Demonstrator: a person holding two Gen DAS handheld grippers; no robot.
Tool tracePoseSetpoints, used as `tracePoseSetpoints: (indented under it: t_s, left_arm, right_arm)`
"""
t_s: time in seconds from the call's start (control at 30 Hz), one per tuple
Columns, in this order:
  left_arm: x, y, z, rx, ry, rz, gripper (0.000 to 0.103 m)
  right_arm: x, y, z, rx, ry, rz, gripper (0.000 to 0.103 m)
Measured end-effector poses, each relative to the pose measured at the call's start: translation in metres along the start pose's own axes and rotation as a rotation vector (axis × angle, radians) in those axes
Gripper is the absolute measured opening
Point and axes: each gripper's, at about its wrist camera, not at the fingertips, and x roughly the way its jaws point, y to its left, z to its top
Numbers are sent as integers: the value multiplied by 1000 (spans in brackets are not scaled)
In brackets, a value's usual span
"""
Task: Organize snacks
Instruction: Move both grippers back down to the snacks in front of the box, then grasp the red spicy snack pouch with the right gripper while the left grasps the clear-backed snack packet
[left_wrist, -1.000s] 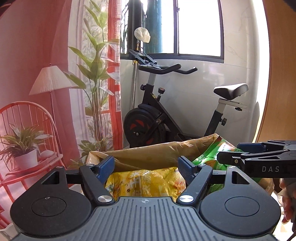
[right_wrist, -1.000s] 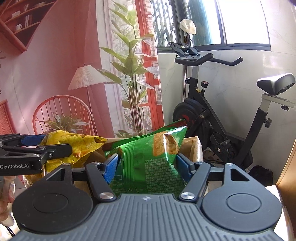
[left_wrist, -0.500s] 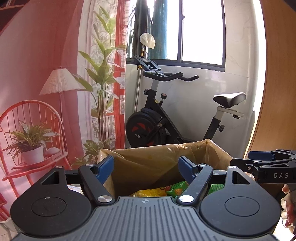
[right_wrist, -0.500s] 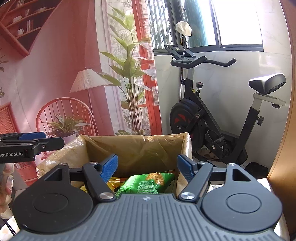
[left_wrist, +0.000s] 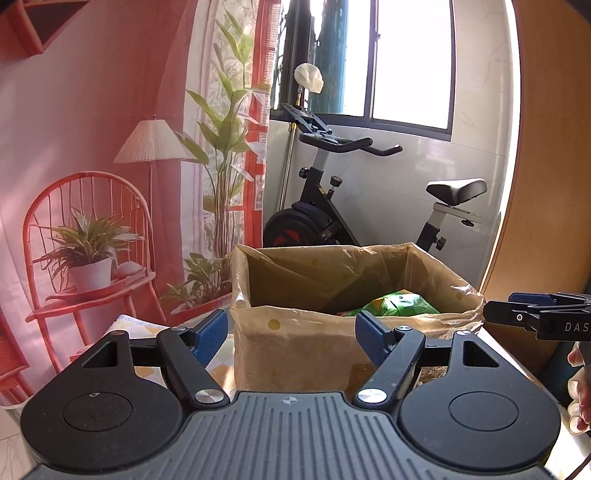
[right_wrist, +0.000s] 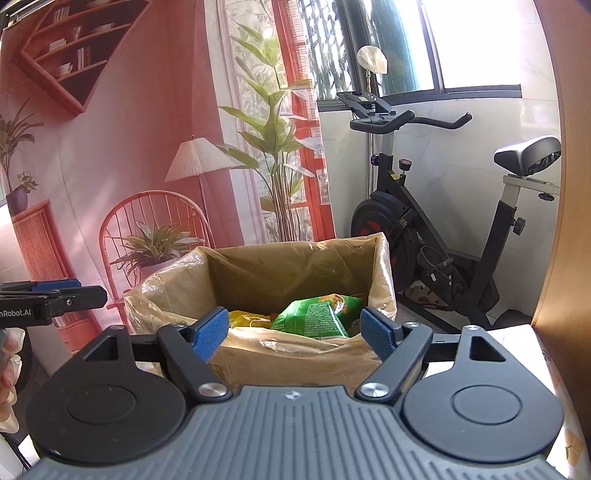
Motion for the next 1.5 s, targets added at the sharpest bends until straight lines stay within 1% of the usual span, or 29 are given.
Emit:
tracePoseSetpoints:
  t_s: [0.2, 0.4, 0.47, 0.5, 0.6, 0.7, 0.77, 0.83, 0.87, 0.93, 1.0, 1.07, 1.2, 1.3, 1.37, 1.43, 1.5]
  left_arm:
    - [-12, 13, -28, -30, 34, 19, 78]
    - [-4, 25, -48, -46, 81, 27, 76]
    - [2, 29, -56, -58, 103, 26, 72]
    - [4, 31, -60, -65, 112, 27, 72]
    - [11, 34, -69, -92, 138, 39, 72]
    - [19, 35, -79, -116, 159, 40, 72]
    - [25, 32, -87, -125, 183, 45, 72]
    - [29, 32, -95, -131, 200, 49, 72]
    - [31, 32, -97, -138, 208, 49, 72]
    - [36, 34, -104, -155, 224, 49, 72]
    - [40, 35, -108, -165, 240, 53, 71]
    - [42, 36, -113, -179, 251, 54, 71]
    - [47, 35, -120, -190, 271, 56, 71]
    - [49, 34, -125, -185, 282, 56, 71]
    - [50, 34, -128, -185, 288, 56, 71]
    - [50, 34, -132, -186, 295, 56, 71]
    - [50, 35, -135, -189, 304, 56, 70]
  right_arm:
    - [-11, -6, -27, -12, 16, -7, 80]
    - [-6, -26, -56, 22, 76, -34, 70]
    - [-3, -28, -66, 8, 95, -39, 70]
    - [-1, -29, -71, -1, 103, -40, 70]
    - [11, -29, -90, -34, 158, -47, 68]
    - [30, -30, -114, -76, 240, -39, 68]
    - [44, -28, -130, -134, 296, -15, 68]
    - [54, -27, -139, -170, 331, -1, 69]
    - [58, -27, -143, -192, 336, -11, 69]
    - [67, -27, -149, -247, 350, -23, 74]
    - [78, -27, -157, -304, 394, -8, 74]
    - [85, -28, -163, -334, 420, -5, 74]
    - [92, -32, -169, -319, 434, 25, 73]
    - [94, -32, -172, -301, 426, 32, 65]
    - [92, -29, -172, -299, 416, 41, 62]
    - [89, -25, -172, -285, 402, 55, 54]
    - [87, -23, -172, -261, 400, 62, 52]
